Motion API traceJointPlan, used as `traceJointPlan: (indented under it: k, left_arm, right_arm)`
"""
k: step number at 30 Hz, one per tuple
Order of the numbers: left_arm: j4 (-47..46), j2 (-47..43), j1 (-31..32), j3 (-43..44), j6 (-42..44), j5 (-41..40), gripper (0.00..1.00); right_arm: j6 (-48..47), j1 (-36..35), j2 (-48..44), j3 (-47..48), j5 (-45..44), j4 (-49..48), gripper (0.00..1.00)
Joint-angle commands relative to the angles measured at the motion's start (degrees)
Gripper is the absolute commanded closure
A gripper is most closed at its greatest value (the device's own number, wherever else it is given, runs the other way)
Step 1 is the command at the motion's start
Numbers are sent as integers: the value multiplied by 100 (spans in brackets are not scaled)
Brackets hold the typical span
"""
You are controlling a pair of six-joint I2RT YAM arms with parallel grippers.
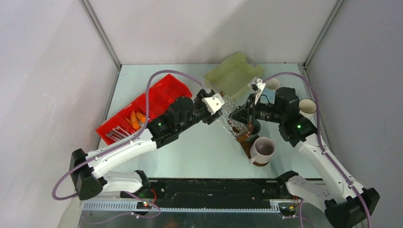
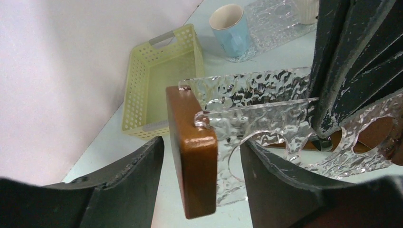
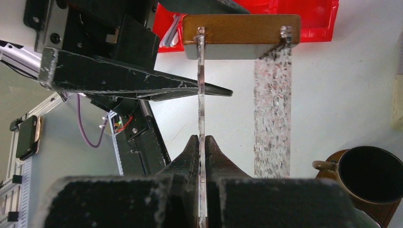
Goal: Prepare toiletry sets of a toothbrush and toothpaste on the tray
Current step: Adjust the toothpaste holder.
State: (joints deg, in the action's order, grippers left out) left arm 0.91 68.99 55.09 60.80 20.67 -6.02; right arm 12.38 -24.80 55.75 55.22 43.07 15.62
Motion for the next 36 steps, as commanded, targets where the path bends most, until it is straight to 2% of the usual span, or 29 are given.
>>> traceJointPlan:
  k: [1, 5, 8, 9, 10, 12, 16, 19, 22, 26, 30, 32, 33, 36]
  left_arm:
    - [-249, 92, 45, 301, 207, -172, 36]
    - [-170, 147, 61, 379, 183, -242, 56]
    - [53, 146, 82, 497, 44, -447, 80]
    - [130, 149, 86, 594, -49, -507, 85]
    - [318, 149, 91, 659, -100, -622, 93]
    - [638, 185, 85, 848, -267, -810, 99]
    - [1361, 298, 105, 1274, -581, -1148, 100]
    - [1909, 398, 107, 1600, -870, -1355, 100]
    - [2380, 563, 109, 1901, -1123, -1537, 100]
    - [2993, 768, 118, 2288, -1549, -1671, 100]
    - [3455, 941, 116, 2613, -1944, -1734, 100]
    - [3604, 1011, 116, 2766, -2101, -1774, 100]
    - [3670, 1029, 116, 2790, -2159, -1802, 100]
    - [3756, 1065, 117, 2851, -2339, -1828, 100]
  right_arm:
    - [62, -159, -52, 303, 28, -531, 100]
    - [11, -236, -34, 295, -81, -489, 100]
    - [-124, -333, -83, 295, -348, -422, 100]
    - [-213, -359, -100, 298, -529, -403, 97]
    - [-277, -419, -150, 297, -642, -371, 92]
    - [-495, -545, -243, 300, -1013, -313, 85]
    - [-1035, -939, -446, 300, -2136, -193, 66]
    - [-1574, -1290, -566, 296, -2891, -90, 57]
    - [-1956, -1758, -619, 296, -3717, -43, 52]
    - [-2390, -2247, -597, 297, -4383, -78, 44]
    - [-2723, -2743, -449, 302, -5183, -190, 33]
    - [-2850, -2945, -370, 301, -5340, -235, 16]
    - [-2875, -3034, -318, 299, -5407, -248, 4]
    - [-2858, -3119, -170, 357, -5467, -114, 1]
